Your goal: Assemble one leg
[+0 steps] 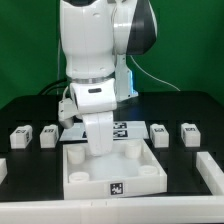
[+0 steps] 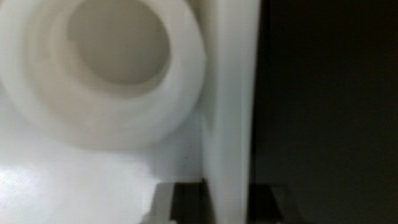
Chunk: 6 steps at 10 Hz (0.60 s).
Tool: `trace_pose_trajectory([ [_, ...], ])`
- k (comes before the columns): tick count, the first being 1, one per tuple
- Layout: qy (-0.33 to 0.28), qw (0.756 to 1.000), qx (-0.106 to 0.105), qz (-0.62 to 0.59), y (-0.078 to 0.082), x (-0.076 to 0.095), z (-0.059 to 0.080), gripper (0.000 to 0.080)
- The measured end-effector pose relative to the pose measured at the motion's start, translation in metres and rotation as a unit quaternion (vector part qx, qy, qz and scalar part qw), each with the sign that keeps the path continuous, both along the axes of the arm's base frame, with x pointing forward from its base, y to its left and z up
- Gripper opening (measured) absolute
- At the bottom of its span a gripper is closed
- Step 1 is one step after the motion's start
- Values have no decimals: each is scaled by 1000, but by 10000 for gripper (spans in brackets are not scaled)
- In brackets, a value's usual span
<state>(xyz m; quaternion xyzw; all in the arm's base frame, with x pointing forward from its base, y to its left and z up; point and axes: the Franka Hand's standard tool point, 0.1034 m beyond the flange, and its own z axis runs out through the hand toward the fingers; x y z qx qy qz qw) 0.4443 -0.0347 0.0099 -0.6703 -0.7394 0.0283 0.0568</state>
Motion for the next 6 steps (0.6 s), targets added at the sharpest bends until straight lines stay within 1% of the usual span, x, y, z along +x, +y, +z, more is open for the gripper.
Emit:
trace_pose_trajectory([
  [1,-5,1000,1,-14,13,11,0,71],
  [3,-16,999,5,-38,51,36,2,70],
  [4,-20,999,8,-36,70,45,4,70],
  [5,-16,999,10,-35,80,45,1,70],
  [6,-15,999,10,-39,86,46,1,70],
])
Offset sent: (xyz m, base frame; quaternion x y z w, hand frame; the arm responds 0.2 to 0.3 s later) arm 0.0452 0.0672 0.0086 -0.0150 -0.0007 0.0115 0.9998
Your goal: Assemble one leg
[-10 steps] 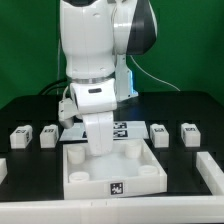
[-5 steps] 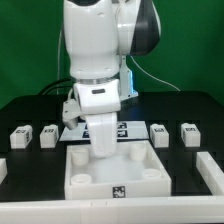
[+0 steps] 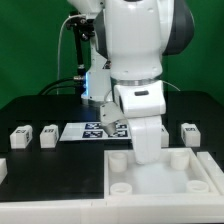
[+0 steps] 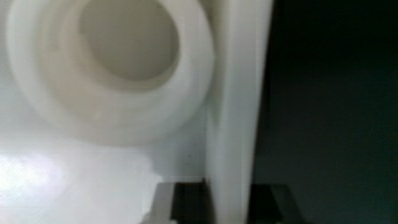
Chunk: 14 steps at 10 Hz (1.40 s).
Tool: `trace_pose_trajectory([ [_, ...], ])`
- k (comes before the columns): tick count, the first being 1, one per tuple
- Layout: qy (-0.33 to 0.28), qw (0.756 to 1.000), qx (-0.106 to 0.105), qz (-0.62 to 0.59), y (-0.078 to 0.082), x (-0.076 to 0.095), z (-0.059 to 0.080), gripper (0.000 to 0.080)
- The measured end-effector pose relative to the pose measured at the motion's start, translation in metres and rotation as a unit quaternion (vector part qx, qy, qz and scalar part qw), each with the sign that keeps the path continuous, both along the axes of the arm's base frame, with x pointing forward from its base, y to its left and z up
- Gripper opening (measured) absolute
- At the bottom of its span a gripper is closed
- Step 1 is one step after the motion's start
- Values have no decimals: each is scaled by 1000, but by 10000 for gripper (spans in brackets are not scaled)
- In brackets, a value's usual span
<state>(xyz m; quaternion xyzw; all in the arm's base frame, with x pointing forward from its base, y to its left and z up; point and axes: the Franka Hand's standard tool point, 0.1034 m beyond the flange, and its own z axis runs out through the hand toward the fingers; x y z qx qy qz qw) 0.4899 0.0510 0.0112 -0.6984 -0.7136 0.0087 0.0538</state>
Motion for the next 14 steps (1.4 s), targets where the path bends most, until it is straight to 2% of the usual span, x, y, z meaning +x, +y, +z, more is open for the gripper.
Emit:
trace_pose_trajectory([
  [5,-1,1000,2,-4,1,-1,-3,70],
  [6,-1,1000,2,-4,1,-1,-3,259],
  [7,-1,1000,1,-5,0,-1,-3,393],
  [8,-1,1000,1,-5,0,-1,-3,393],
  [9,-1,1000,1,-5,0,-1,-3,569],
  [10,-1,1000,1,-5,0,-1,-3,624],
  [14,0,1000,1,-6,-1,-1,-3,648],
])
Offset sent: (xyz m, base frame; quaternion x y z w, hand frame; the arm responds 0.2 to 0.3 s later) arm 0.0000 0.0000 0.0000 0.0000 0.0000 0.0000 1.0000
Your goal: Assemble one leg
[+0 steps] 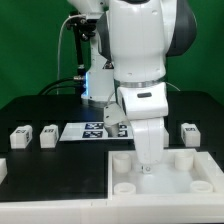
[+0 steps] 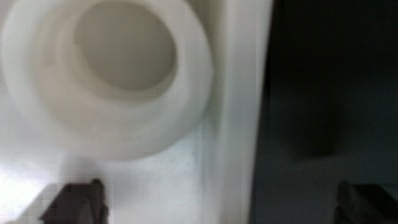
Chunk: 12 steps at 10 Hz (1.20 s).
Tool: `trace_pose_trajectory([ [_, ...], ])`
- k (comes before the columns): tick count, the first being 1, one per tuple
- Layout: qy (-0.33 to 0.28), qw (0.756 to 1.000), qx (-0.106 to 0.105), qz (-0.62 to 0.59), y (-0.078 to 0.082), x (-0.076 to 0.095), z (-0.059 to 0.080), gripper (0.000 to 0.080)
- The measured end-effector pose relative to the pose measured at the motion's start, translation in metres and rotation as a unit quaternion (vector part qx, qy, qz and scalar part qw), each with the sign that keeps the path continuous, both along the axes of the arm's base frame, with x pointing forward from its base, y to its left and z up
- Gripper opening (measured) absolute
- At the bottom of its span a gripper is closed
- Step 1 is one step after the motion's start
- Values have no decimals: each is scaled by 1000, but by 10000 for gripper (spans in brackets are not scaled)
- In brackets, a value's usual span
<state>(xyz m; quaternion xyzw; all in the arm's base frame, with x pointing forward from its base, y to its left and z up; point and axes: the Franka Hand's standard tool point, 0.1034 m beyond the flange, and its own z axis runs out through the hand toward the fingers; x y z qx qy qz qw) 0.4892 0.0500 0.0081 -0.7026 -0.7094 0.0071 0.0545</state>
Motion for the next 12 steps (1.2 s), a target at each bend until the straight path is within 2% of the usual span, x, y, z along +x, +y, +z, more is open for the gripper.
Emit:
trace_pose_trajectory([
  [3,-1,1000,-1,-9,0,0,3,649],
  [5,-6,996,-15,-91,11,-5,33,649],
  [7,-12,985,-24,-171,40,-16,53,649],
  [9,-7,941,-33,-337,80,-27,63,649],
  [10,-4,921,-36,-387,90,-30,64,649],
  [12,4,891,-38,-453,90,-30,63,649],
])
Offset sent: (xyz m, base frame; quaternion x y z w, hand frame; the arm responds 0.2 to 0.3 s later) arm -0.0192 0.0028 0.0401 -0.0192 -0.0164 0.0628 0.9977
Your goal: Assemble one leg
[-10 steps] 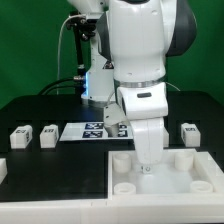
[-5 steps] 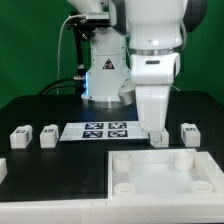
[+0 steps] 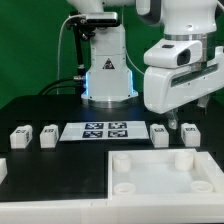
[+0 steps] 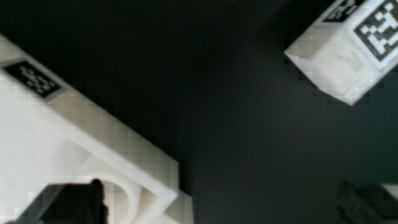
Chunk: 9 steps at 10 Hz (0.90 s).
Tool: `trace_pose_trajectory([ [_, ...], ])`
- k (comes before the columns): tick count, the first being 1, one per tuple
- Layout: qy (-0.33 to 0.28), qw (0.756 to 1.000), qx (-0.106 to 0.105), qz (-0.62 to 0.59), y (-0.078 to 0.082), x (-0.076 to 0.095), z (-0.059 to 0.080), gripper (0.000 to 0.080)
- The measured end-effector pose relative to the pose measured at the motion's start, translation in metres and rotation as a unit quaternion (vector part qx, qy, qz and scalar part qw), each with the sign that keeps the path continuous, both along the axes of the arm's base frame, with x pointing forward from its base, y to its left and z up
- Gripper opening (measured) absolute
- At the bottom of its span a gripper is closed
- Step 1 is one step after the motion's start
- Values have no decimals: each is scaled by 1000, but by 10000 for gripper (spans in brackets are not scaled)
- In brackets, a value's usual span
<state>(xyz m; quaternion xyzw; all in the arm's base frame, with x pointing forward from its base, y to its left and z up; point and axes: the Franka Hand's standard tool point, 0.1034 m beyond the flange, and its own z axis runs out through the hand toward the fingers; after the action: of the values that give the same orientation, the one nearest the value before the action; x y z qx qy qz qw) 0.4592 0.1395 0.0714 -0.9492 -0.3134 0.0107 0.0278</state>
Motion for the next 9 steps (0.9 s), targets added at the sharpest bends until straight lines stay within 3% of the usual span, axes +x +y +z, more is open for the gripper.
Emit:
trace_pose_trajectory([
  [2,7,995,-1,-104,3,-2,-1,649],
  [4,26,970,-6,-242,20,-18,-9,649],
  [8,47,966,-15,-252,23,-22,-12,649],
  [9,72,965,-30,-250,21,-27,-12,649],
])
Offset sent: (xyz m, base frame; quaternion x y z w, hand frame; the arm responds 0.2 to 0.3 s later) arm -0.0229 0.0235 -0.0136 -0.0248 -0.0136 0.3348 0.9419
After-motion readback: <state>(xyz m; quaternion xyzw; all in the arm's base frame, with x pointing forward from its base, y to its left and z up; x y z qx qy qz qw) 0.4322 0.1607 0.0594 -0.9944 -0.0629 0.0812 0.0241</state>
